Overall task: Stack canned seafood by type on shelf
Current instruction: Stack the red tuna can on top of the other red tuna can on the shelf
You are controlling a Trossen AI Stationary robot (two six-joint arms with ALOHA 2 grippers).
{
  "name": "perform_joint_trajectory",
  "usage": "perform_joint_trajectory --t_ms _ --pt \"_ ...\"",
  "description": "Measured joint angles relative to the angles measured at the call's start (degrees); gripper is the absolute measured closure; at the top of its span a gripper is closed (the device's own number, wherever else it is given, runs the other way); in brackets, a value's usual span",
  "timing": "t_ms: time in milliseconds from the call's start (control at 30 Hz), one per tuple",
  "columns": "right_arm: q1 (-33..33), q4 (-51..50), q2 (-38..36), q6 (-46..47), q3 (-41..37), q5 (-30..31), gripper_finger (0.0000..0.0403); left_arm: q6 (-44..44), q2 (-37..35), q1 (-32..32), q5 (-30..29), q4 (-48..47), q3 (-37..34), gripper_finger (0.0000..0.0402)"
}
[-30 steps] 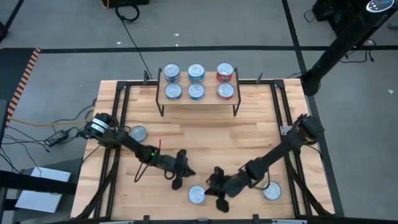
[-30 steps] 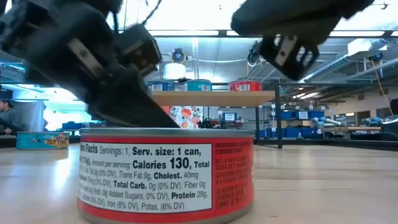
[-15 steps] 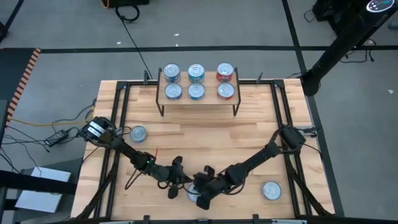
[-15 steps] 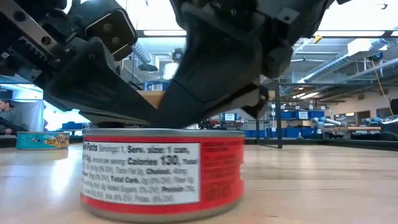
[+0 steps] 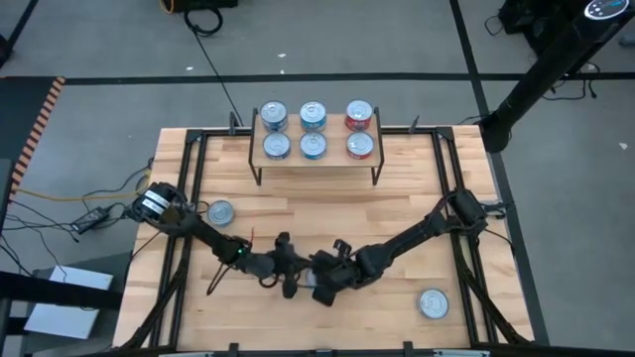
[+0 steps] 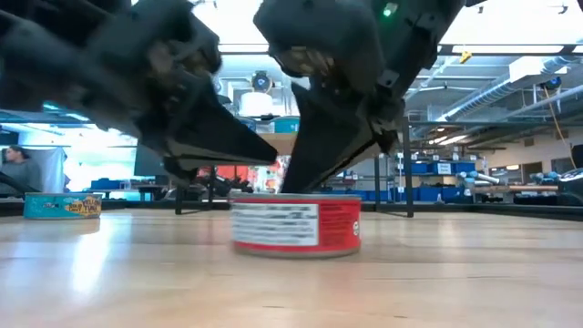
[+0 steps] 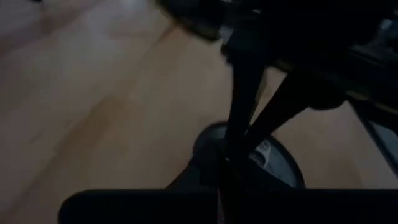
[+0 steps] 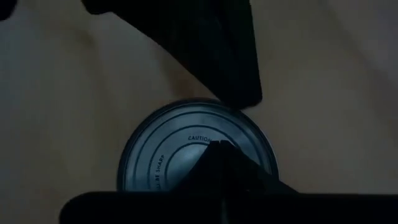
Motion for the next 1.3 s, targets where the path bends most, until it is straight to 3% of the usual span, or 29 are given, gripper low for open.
perform_joint_trajectory --t_ms 133,333,533,700,833,1033,1300 --pt "-1.1 -4.9 -3.6 -2.0 -0.3 0.8 0.0397 -1.9 0.0 3.9 4.5 -0.8 0.0 0.0401" --pt "1.9 -1.6 -4.9 -7.8 -0.2 -0.9 0.0396 1.6 0.1 8.0 6.7 -2.6 -0.6 0.0401" --pt "6.2 -1.5 -4.1 -5.4 -0.6 0.9 0.0396 2.8 0.1 11.0 7.1 -1.0 -2.1 0.0401" --pt "6.5 -10.0 -3.5 -2.0 -0.8 1.9 0.0396 5.5 0.5 15.0 11.8 -0.7 -2.1 0.0401" --pt "5.1 -9.6 -2.8 -3.7 -2.1 -0.1 0.0396 5.6 2.9 17.8 15.6 -0.3 -1.0 0.0401" --pt "3.9 -4.5 -2.7 -3.8 -4.6 -2.3 0.0396 6.6 7.2 17.7 20.3 0.9 3.2 0.0401" --pt "3.0 -4.9 -2.8 -1.7 -5.0 -1.1 0.0396 7.4 9.3 16.9 20.2 0.9 6.4 0.0401"
